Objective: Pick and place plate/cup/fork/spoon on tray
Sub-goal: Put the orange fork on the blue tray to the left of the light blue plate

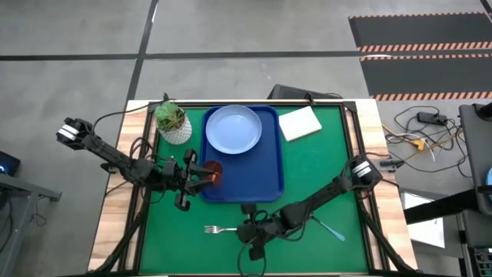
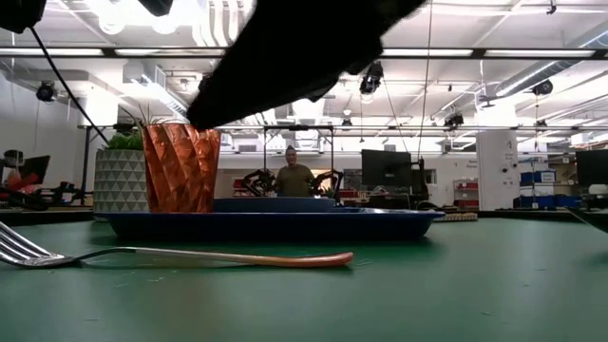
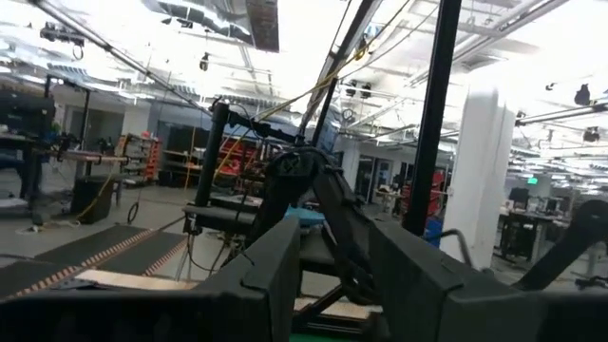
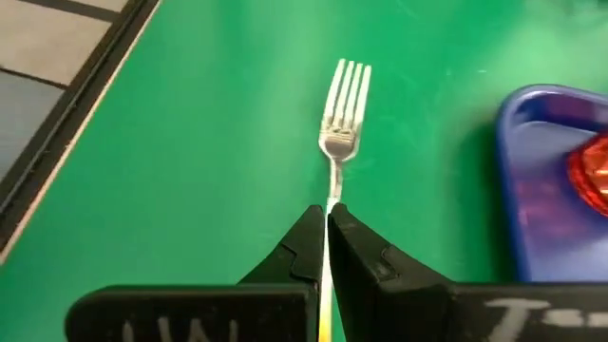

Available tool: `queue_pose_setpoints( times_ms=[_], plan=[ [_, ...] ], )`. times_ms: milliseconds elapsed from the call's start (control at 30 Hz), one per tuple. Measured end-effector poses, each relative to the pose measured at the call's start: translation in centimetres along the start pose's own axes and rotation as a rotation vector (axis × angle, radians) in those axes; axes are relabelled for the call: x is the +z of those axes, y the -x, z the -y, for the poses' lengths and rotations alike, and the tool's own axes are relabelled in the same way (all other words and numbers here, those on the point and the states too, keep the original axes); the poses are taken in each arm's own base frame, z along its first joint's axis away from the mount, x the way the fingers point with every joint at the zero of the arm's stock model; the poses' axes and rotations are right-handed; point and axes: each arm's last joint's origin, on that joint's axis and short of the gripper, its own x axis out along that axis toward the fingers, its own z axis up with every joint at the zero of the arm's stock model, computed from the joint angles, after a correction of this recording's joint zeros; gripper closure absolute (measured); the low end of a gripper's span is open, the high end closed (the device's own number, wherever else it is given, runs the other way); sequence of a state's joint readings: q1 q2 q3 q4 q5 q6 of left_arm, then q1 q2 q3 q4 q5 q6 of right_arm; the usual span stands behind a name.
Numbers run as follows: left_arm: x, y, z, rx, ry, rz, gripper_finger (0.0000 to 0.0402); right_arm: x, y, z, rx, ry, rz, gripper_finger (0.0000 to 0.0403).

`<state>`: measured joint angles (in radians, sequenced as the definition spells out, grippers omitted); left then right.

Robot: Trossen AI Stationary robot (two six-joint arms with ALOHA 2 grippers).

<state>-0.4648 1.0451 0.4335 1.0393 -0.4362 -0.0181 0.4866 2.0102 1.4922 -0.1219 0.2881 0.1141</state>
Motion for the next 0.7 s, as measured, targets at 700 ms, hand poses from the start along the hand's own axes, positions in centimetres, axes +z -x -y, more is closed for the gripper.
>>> queue_pose_setpoints(
  times_ms=[700],
  plan=[
    [-0.6, 0.6, -0.3, 0.000, -0.015, -0.020, 0.0292, -0.5, -3.5, -0.8, -0.027, -0.137, 0.136, 0.0250]
  ],
)
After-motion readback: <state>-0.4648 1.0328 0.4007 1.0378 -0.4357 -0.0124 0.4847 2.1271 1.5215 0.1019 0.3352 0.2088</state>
